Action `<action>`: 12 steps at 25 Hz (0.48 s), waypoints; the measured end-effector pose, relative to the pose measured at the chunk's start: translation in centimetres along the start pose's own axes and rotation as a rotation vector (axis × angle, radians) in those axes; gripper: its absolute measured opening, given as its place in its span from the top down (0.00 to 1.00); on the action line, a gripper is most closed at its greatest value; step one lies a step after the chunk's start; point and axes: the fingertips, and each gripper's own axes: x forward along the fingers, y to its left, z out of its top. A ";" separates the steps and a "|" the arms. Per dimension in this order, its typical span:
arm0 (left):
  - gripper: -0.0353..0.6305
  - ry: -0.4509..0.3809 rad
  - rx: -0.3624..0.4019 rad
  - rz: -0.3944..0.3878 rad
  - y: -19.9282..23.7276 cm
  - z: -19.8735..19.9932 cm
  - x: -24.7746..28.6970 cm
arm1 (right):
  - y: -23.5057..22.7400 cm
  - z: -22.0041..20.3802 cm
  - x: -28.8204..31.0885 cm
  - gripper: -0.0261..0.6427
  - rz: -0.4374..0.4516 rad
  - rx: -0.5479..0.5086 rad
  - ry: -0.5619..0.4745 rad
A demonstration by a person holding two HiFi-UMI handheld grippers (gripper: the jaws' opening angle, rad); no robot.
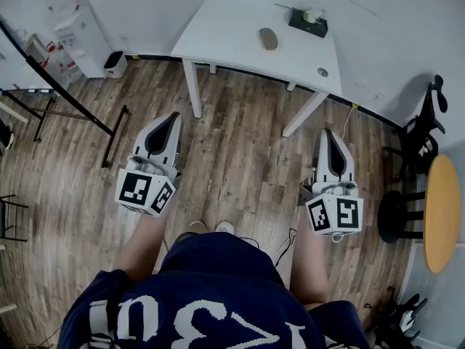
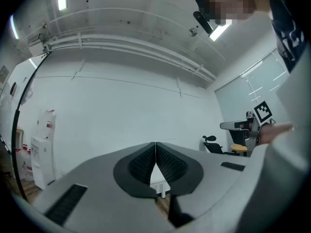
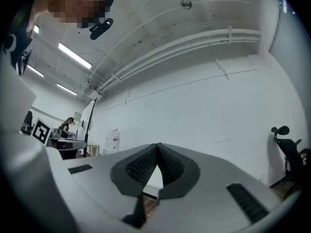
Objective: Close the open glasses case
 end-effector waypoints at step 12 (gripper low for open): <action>0.92 0.023 -0.002 -0.024 -0.3 -0.6 2.2 | -0.1 0.8 0.6 0.93 0.068 0.089 -0.047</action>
